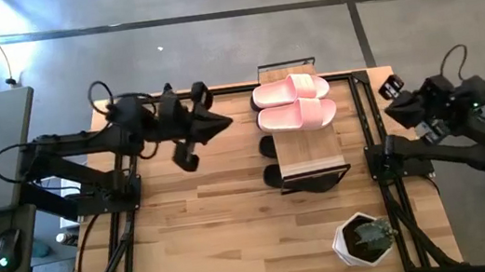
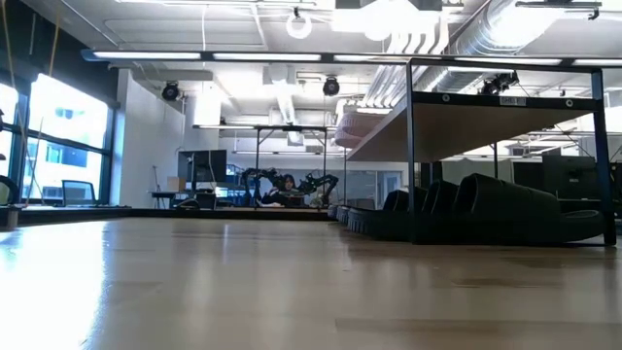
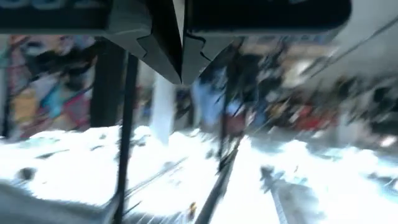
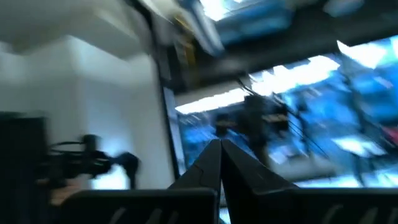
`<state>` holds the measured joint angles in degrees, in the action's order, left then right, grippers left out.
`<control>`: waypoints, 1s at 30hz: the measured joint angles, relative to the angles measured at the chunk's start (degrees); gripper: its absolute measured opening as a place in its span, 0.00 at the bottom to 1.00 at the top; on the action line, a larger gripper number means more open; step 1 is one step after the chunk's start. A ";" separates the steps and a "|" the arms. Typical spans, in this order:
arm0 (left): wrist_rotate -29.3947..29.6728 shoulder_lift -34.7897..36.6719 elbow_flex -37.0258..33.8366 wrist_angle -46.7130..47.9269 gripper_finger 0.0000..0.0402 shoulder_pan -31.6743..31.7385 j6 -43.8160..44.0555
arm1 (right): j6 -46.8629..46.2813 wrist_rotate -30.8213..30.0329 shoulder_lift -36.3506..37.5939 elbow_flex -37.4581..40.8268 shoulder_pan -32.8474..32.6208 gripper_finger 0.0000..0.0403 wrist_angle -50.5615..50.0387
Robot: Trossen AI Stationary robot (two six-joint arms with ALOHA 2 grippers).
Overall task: Pick and place slides into the shelf
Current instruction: Return to Home Position
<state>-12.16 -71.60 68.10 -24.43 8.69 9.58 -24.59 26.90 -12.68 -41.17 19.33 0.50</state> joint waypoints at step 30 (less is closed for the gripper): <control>-4.79 26.66 -33.77 -6.07 0.00 11.83 -1.07 | 12.15 -4.04 11.99 11.58 -13.64 0.00 -1.94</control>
<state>-16.95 -44.94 34.33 -30.50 20.52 8.51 -12.44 22.87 -0.70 -29.59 5.69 -1.45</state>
